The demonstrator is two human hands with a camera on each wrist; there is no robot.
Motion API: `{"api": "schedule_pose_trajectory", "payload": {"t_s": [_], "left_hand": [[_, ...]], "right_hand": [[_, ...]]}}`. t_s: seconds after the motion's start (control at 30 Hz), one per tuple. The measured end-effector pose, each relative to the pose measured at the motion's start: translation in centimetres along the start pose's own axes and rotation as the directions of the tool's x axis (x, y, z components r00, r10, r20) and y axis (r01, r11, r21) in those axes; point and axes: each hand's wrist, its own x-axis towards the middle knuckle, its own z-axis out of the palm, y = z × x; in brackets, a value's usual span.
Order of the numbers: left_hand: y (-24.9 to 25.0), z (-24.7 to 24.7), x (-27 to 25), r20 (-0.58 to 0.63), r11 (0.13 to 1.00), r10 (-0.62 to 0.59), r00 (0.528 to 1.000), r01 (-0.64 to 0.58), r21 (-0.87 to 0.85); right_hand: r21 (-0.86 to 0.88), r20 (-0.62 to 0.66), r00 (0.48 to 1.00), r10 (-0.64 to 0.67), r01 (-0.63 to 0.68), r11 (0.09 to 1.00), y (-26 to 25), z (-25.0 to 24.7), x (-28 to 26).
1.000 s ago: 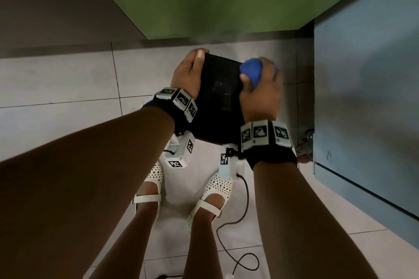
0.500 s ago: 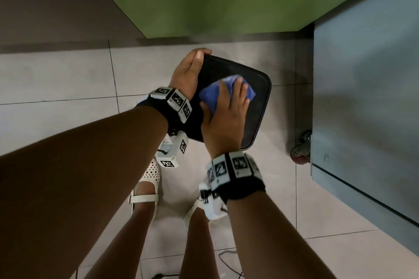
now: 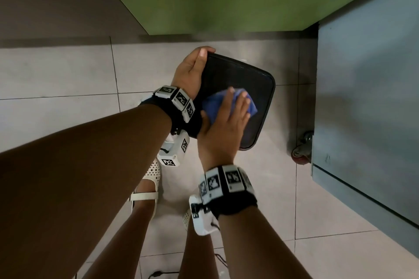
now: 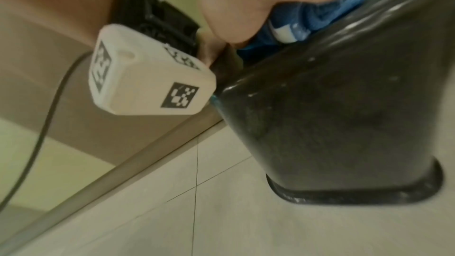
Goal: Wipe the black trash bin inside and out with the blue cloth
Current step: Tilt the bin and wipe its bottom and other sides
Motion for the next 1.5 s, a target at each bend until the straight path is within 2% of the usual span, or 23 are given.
{"api": "schedule_pose_trajectory", "payload": {"t_s": [0.07, 0.13, 0.27, 0.33, 0.5, 0.63, 0.7, 0.8, 0.87, 0.93, 1.0, 1.07, 1.13, 1.2, 1.27, 1.33, 1.4, 1.43, 1.5], "left_hand": [[-0.1, -0.1, 0.0, 0.008, 1.000, 0.008, 1.000, -0.008, -0.018], [-0.2, -0.2, 0.0, 0.010, 0.999, 0.030, 1.000, -0.030, 0.027], [-0.2, -0.4, 0.1, 0.018, 0.993, 0.040, 0.999, -0.042, 0.113], [-0.3, -0.5, 0.2, 0.029, 0.986, 0.054, 0.998, -0.057, 0.156], [-0.4, -0.5, 0.2, 0.011, 0.985, 0.048, 0.999, -0.050, 0.167], [-0.4, -0.5, 0.2, 0.009, 0.982, 0.054, 0.999, -0.055, 0.180], [-0.3, -0.4, 0.2, 0.020, 0.985, 0.048, 0.999, -0.051, 0.166], [-0.3, -0.4, 0.2, 0.018, 0.987, 0.077, 0.997, -0.079, 0.142], [-0.2, -0.4, 0.1, 0.021, 0.985, 0.103, 0.994, -0.105, 0.135], [-0.2, -0.3, 0.1, 0.015, 0.983, 0.104, 0.994, -0.105, 0.153], [-0.3, -0.4, 0.2, -0.007, 0.982, 0.084, 0.996, -0.081, 0.173], [-0.3, -0.4, 0.2, -0.017, 0.979, 0.073, 0.997, -0.069, 0.193], [-0.3, -0.4, 0.1, -0.026, 0.974, 0.084, 0.996, -0.077, 0.211], [-0.3, -0.4, 0.1, -0.029, 0.975, 0.084, 0.996, -0.076, 0.210], [-0.2, -0.4, 0.1, -0.027, 0.976, 0.067, 0.997, -0.060, 0.210], [-0.2, -0.4, 0.1, -0.026, 0.980, 0.059, 0.998, -0.053, 0.193], [-0.2, -0.4, 0.0, -0.026, 0.981, 0.074, 0.997, -0.068, 0.182], [-0.2, -0.3, 0.0, -0.031, 0.977, 0.090, 0.996, -0.082, 0.195], [-0.2, -0.4, 0.1, -0.040, 0.971, 0.105, 0.994, -0.094, 0.221]], "right_hand": [[0.011, 0.021, 0.998, -0.067, 0.067, 0.998, -0.9, -0.1, 2.0], [0.013, -0.004, 0.998, -0.069, 0.069, 0.998, -0.9, -0.7, 4.6], [0.004, -0.158, 0.982, 0.103, -0.104, 0.995, 1.9, -2.8, 7.1], [0.037, -0.139, 0.976, 0.165, -0.161, 0.986, 2.6, -3.5, 6.8], [0.087, -0.090, 0.989, 0.120, -0.113, 0.990, 2.8, -4.1, 7.2], [0.073, -0.079, 0.982, 0.173, -0.167, 0.983, 2.6, -4.2, 8.3], [0.000, -0.075, 0.993, 0.095, -0.096, 0.995, 1.6, -3.8, 8.4], [-0.066, 0.030, 0.992, -0.120, 0.122, 0.990, -1.0, -2.7, 9.0], [-0.045, 0.074, 0.981, -0.179, 0.183, 0.982, -2.0, -2.5, 9.6], [-0.052, 0.058, 0.976, -0.210, 0.213, 0.976, -1.5, -3.3, 9.9], [-0.084, 0.048, 0.992, -0.121, 0.125, 0.989, 0.5, -4.3, 9.8], [-0.017, 0.003, 0.996, 0.084, -0.084, 0.996, 2.5, -5.6, 9.3], [0.096, -0.034, 0.967, 0.251, -0.247, 0.964, 3.5, -6.0, 9.0], [0.121, -0.042, 0.942, 0.334, -0.327, 0.937, 3.2, -5.7, 8.9], [0.091, -0.098, 0.954, 0.284, -0.275, 0.957, 1.9, -4.6, 8.8], [0.008, -0.114, 0.989, 0.091, -0.091, 0.996, 0.3, -3.5, 8.7], [-0.048, 0.012, 0.999, -0.050, 0.050, 0.998, -0.9, -2.4, 8.7], [-0.045, 0.044, 0.995, -0.091, 0.093, 0.995, -1.2, -2.1, 8.8], [-0.032, -0.036, 0.995, -0.095, 0.094, 0.995, -1.0, -2.2, 8.4]]}}
